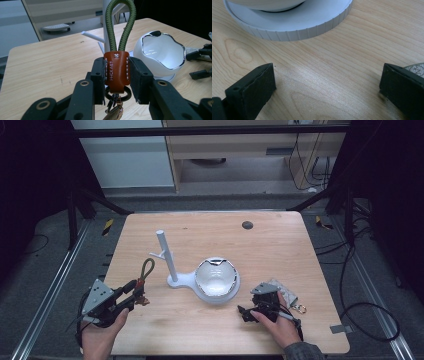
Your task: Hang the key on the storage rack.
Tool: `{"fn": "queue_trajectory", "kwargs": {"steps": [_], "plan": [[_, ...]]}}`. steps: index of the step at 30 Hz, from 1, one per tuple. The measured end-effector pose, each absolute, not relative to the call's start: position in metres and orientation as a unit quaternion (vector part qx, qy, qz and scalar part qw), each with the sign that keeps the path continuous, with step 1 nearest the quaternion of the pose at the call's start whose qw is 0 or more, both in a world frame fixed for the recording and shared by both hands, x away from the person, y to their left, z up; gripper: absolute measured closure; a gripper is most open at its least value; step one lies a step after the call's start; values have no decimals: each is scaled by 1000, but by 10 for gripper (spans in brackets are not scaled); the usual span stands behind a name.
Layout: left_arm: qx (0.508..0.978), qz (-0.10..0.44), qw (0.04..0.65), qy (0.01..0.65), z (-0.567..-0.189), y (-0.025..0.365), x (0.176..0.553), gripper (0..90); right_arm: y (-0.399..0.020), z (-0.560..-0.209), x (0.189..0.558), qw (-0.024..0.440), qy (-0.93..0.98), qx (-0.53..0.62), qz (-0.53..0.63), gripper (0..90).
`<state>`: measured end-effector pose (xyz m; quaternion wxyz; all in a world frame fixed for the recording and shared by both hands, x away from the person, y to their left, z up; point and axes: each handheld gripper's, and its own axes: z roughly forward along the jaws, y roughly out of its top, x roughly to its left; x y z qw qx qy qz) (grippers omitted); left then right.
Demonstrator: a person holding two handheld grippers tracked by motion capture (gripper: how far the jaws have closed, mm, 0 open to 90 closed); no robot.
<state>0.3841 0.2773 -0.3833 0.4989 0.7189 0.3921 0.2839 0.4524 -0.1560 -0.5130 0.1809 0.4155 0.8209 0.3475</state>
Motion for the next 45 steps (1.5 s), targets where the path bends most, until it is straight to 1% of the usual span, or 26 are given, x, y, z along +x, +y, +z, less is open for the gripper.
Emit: {"fn": "queue_trajectory", "kwargs": {"steps": [5,23,36,45], "plan": [[721,292,495,386,-380,271,387,662,-156,-513,452,181,821,416,347,4],[722,291,495,386,-379,258,400,661,-156,-513,452,181,821,415,347,4],[728,287,481,395,-387,251,412,660,-156,-513,452,181,821,415,348,4],[733,281,467,408,-395,247,427,660,-156,-513,452,181,821,415,347,4]]}}
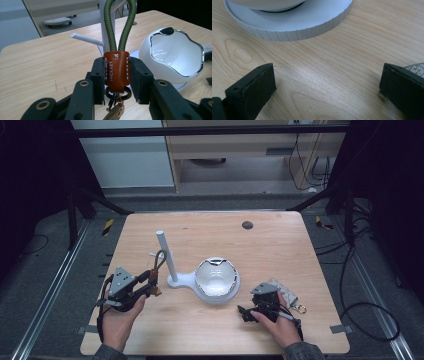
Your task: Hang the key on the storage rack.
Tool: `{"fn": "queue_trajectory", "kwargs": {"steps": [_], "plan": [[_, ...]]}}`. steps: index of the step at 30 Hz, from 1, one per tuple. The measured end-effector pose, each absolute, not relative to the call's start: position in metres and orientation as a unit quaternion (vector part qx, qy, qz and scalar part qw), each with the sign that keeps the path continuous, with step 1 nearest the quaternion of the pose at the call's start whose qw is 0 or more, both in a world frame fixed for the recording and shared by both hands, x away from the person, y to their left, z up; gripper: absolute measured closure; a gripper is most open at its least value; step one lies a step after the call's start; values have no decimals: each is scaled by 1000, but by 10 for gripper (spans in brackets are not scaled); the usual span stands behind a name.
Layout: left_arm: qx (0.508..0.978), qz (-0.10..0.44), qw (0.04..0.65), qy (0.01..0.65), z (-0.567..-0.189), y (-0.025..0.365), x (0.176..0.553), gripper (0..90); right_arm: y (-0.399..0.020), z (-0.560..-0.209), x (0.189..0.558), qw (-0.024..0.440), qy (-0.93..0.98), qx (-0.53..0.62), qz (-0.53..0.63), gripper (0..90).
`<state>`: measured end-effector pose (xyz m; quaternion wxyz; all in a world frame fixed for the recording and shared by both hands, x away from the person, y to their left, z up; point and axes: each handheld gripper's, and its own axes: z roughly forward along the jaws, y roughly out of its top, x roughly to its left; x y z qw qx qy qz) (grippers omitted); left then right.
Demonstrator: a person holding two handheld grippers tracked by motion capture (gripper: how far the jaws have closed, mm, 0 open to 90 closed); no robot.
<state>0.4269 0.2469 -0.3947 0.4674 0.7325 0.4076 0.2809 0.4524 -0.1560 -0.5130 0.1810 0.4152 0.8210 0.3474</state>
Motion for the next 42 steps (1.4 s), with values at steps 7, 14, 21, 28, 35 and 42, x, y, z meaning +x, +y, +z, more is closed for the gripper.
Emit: {"fn": "queue_trajectory", "kwargs": {"steps": [7,14,21,28,35,42], "plan": [[738,280,456,411,-401,243,437,660,-156,-513,452,181,821,415,347,4],[740,277,451,415,-406,238,445,661,-156,-513,452,181,821,415,348,4],[741,275,448,417,-410,233,452,662,-156,-513,452,181,821,415,347,4],[739,273,450,420,-412,229,457,662,-156,-513,452,181,821,415,347,4],[739,271,450,421,-413,227,459,693,-156,-513,452,181,821,415,348,4],[738,269,451,424,-414,226,461,699,-156,-513,452,181,821,415,347,4]]}}
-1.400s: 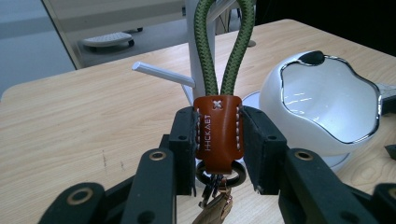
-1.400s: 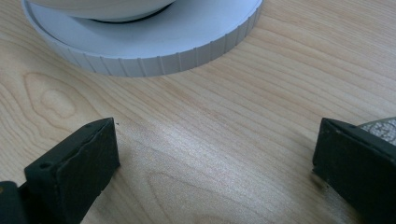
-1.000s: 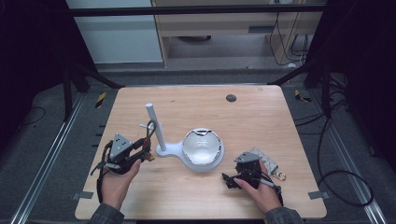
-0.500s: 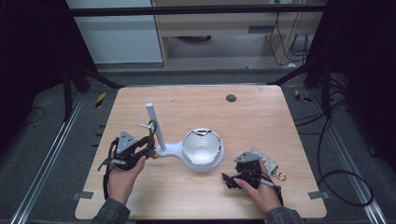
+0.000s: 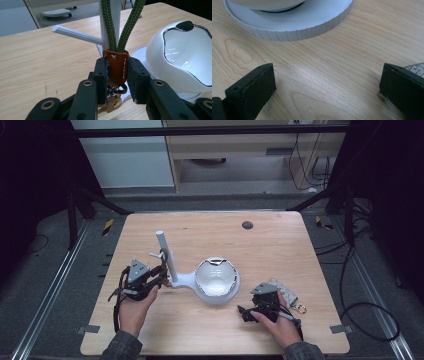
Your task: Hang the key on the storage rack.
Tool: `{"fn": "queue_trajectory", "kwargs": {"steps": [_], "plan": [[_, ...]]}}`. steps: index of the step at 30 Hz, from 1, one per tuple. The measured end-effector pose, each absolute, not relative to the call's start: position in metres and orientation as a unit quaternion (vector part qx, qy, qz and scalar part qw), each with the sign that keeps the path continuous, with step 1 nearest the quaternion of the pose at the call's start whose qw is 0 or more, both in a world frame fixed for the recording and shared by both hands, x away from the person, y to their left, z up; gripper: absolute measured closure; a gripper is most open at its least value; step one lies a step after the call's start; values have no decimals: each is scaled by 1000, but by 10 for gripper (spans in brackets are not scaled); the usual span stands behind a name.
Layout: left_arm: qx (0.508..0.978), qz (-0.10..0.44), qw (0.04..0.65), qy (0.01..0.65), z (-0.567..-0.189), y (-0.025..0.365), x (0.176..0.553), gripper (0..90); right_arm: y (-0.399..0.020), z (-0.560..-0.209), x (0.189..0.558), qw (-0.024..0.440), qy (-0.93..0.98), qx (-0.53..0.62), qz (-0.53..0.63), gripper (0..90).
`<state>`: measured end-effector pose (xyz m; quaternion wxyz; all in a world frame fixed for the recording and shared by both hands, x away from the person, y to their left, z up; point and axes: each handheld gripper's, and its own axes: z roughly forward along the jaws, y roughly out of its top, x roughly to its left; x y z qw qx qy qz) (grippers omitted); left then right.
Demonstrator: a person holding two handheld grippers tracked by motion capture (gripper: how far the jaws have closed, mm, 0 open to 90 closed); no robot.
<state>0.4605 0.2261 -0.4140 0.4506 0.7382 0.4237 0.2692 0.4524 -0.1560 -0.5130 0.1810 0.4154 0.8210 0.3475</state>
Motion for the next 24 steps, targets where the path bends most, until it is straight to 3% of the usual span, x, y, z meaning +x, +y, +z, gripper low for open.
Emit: {"fn": "queue_trajectory", "kwargs": {"steps": [13,24], "plan": [[735,267,454,427,-415,227,462,701,-156,-513,452,181,821,415,347,4],[735,263,457,426,-419,229,458,648,-156,-513,452,182,821,415,347,4]]}}
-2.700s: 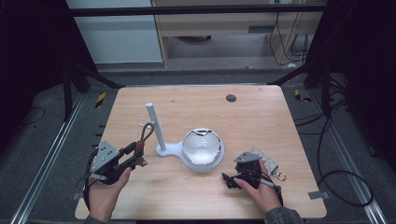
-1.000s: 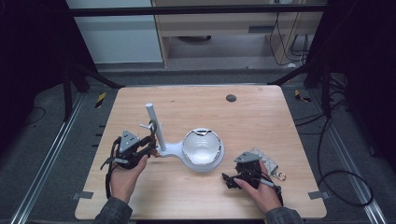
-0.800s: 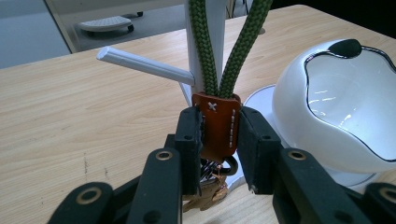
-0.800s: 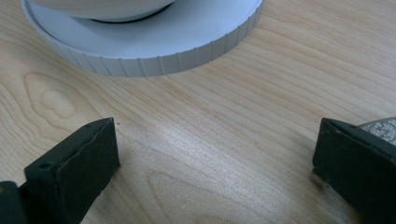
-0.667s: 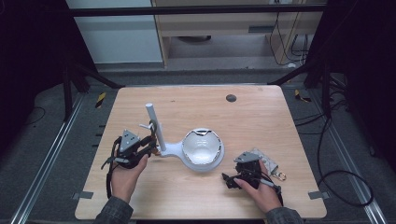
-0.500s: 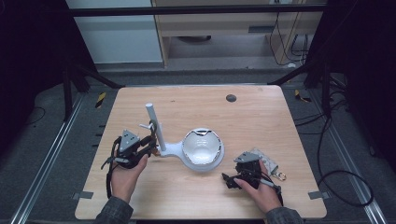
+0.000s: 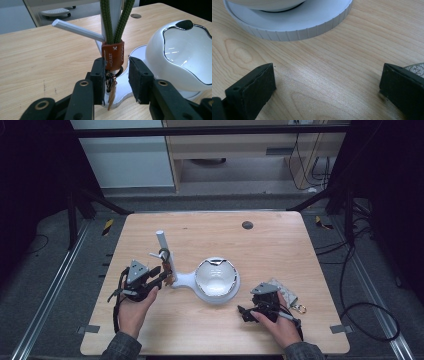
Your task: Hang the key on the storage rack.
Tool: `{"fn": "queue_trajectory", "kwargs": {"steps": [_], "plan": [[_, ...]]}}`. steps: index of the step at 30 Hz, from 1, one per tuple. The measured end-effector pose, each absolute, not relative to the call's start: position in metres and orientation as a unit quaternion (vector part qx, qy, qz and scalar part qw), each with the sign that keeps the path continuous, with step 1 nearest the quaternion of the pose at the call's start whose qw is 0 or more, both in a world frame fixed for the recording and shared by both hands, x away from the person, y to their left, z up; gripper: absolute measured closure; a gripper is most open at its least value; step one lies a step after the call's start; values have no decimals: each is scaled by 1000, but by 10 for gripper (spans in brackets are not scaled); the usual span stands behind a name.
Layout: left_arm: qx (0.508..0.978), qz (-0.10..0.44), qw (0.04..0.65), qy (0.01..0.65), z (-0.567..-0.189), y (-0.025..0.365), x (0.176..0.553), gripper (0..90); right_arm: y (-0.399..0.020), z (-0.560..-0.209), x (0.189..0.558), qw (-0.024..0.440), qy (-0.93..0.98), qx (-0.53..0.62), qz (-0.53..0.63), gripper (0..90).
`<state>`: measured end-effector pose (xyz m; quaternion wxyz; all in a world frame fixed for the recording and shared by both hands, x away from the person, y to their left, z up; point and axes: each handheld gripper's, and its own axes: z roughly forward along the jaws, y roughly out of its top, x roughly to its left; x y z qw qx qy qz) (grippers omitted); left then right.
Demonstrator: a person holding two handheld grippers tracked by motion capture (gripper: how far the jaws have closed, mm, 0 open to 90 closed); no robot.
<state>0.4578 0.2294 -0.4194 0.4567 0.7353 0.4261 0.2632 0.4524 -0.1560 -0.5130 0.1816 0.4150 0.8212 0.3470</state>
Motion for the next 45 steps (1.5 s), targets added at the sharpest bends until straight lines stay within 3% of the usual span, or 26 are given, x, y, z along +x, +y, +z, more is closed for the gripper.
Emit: {"fn": "queue_trajectory", "kwargs": {"steps": [8,14,17,30,38,45], "plan": [[739,247,453,434,-441,238,451,574,-156,-513,452,181,821,416,347,4],[755,239,425,439,-458,247,458,465,-156,-513,452,179,820,418,348,7],[762,240,409,442,-463,252,461,413,-156,-509,452,172,824,418,341,55],[778,219,344,478,-486,265,474,161,-179,-444,452,180,855,405,270,144],[775,213,331,495,-493,273,478,111,-208,-425,460,162,854,441,223,266],[775,209,321,502,-497,273,479,103,-228,-427,463,144,848,465,211,266]]}}
